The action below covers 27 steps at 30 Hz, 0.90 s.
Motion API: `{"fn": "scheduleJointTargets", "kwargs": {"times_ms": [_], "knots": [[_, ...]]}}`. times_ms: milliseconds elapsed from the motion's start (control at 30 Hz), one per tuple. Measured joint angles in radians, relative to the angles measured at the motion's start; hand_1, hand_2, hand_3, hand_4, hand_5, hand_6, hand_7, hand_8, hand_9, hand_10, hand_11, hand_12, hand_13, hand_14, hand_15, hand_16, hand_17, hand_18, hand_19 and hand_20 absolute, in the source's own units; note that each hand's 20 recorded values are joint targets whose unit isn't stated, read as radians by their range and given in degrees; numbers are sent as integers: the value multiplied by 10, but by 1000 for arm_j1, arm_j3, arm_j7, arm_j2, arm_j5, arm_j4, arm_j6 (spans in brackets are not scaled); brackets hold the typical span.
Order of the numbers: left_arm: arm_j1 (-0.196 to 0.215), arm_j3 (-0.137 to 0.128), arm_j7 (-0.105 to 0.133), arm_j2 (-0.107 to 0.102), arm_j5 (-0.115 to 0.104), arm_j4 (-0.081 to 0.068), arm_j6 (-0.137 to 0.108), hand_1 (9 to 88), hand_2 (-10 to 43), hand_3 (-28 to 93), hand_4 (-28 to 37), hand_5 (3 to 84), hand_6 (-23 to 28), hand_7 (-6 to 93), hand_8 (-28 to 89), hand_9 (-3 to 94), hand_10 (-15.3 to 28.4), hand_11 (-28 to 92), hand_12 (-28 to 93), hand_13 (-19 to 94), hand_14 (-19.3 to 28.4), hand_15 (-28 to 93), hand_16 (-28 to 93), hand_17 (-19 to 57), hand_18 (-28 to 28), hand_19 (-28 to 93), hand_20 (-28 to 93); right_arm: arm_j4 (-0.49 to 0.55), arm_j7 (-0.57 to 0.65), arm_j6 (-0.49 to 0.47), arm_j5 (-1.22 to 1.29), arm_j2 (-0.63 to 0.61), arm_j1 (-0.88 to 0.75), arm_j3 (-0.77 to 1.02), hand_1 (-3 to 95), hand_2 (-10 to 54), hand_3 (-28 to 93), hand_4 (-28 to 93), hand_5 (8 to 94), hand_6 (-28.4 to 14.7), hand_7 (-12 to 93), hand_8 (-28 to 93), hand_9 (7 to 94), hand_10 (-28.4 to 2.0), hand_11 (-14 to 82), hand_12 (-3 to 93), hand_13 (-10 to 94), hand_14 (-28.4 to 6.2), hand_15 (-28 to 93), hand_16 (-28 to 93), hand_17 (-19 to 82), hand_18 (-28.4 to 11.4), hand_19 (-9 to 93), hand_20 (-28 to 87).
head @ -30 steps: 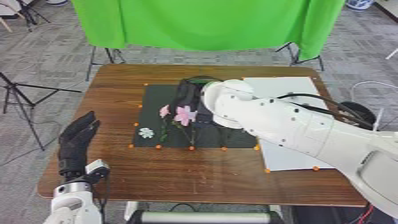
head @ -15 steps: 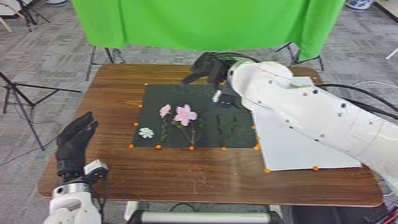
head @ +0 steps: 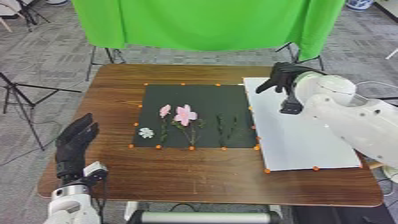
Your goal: Arrange flowers
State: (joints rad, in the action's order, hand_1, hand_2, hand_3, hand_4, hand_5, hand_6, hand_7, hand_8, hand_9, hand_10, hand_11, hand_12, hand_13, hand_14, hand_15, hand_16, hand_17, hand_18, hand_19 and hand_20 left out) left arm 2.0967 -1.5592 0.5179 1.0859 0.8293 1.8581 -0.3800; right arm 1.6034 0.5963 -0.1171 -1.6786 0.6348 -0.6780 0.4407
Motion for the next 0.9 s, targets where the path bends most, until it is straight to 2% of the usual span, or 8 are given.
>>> {"fn": "scheduleJointTargets", "kwargs": {"times_ms": [100, 200, 333, 733, 900], "knots": [[0, 2, 9, -2, -3, -1, 0, 473, -52, 718, -131, 488, -9, 229, -95, 366, 106, 243, 148, 377, 135, 212, -3, 213, 144, 323, 297, -1, 10, 9, -33, -16, -27, 0, 366, -95, 641, -155, 631, 12, 172, -81, 826, -140, 207, 211, 899, -41, 668, 246, 648, -162, 932, 610], [0, 2, 15, -3, -3, -1, 0, 497, -45, 716, -119, 487, -12, 239, -99, 366, 106, 250, 146, 380, 131, 216, -8, 220, 142, 322, 298, -2, 19, 38, -75, -19, -53, 0, 367, -95, 643, -157, 634, 13, 174, -85, 828, -139, 206, 211, 901, -39, 666, 248, 650, -160, 932, 611], [0, 3, 13, -3, 1, 0, 0, 487, -49, 713, -110, 487, -14, 247, -103, 367, 106, 255, 143, 380, 131, 219, -10, 212, 140, 309, 294, -1, 30, 68, -110, -23, -90, 17, 365, -95, 646, -157, 634, 13, 174, -86, 827, -141, 206, 213, 901, -39, 665, 251, 651, -160, 932, 612], [3, 0, 10, -1, 1, 2, -1, 447, -61, 713, -111, 489, -11, 238, -103, 369, 108, 253, 139, 376, 138, 223, -9, 196, 144, 311, 294, -12, 70, 69, -177, -45, -183, 78, 361, -95, 646, -156, 635, 15, 174, -87, 821, -142, 204, 213, 902, -38, 664, 254, 652, -159, 932, 614], [4, -1, 8, 0, 1, 2, -1, 442, -62, 712, -112, 490, -11, 236, -100, 370, 109, 251, 139, 375, 139, 223, -9, 193, 144, 308, 290, -37, 81, 72, -180, -39, -208, 97, 402, -95, 647, -162, 643, 16, 180, -87, 832, -139, 204, 210, 913, -31, 660, 251, 664, -151, 932, 610]]}}
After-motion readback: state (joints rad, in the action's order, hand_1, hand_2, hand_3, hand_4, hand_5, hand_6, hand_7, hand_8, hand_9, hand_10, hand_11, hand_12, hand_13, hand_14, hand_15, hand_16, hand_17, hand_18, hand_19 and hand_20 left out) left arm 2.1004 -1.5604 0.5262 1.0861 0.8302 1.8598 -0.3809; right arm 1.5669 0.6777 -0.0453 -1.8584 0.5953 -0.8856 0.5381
